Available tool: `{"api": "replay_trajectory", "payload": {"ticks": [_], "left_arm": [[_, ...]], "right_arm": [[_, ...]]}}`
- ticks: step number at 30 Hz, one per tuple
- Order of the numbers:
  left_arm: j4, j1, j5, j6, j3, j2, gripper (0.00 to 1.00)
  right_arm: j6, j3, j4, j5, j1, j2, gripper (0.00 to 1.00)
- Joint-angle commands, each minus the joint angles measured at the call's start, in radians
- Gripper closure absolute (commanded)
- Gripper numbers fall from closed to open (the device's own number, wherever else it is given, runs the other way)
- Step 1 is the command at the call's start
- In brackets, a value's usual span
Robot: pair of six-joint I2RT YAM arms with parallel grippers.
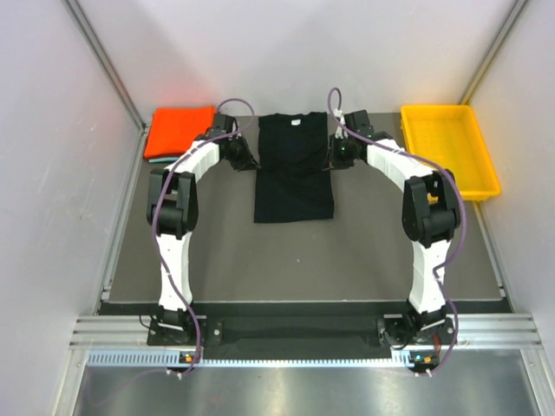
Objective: Fold and stack the t-shirts
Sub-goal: Fold the tshirt
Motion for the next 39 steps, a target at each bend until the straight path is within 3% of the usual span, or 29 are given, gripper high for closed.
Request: {"api": "replay_trajectory", "payload": {"ticks": [1, 5, 6, 10, 13, 15, 19, 24, 27, 31, 35, 39], "left_arm": [[0.096, 0.015, 0.034, 0.02, 0.056, 0.025, 1.0], [0.114, 0.021, 0.043, 0.018, 0.058, 0.028, 0.95], [0.113, 0.023, 0.031, 0.018, 0.057, 0.028, 0.87], [0.096, 0.035, -0.046, 0.037, 0.044, -0.004, 0.71], [0.05, 0.039, -0.156, 0.078, 0.012, -0.076, 0.67], [0.041, 0.032, -0.207, 0.086, -0.08, -0.168, 0.64], [0.089, 0.007, -0.201, 0.074, -0.311, -0.375, 0.6], [0.266, -0.006, -0.025, 0.012, -0.64, -0.506, 0.56], [0.286, -0.029, -0.012, 0.021, -0.698, -0.513, 0.56], [0.242, -0.079, -0.138, 0.064, -0.707, -0.484, 0.57], [0.275, -0.1, -0.098, 0.057, -0.726, -0.467, 0.57], [0.234, -0.122, -0.159, 0.071, -0.711, -0.44, 0.59]], "right_arm": [[-0.032, 0.067, 0.037, -0.01, -0.018, 0.013, 0.99], [-0.035, 0.07, 0.034, 0.001, -0.029, 0.03, 0.94], [-0.036, 0.069, 0.043, 0.004, -0.03, 0.035, 0.86], [-0.033, 0.1, 0.02, -0.029, -0.041, 0.064, 0.66], [-0.026, 0.111, -0.038, -0.052, -0.055, 0.019, 0.51], [-0.018, 0.013, -0.014, -0.043, -0.05, -0.044, 0.46], [-0.006, -0.173, 0.001, -0.054, -0.044, -0.213, 0.44], [-0.024, -0.388, 0.08, -0.121, -0.032, -0.299, 0.44], [-0.042, -0.442, 0.106, -0.167, -0.032, -0.301, 0.44], [-0.05, -0.469, 0.132, -0.195, -0.03, -0.283, 0.45], [-0.059, -0.509, 0.158, -0.226, -0.024, -0.276, 0.46], [-0.05, -0.528, 0.184, -0.227, -0.004, -0.279, 0.47]]}}
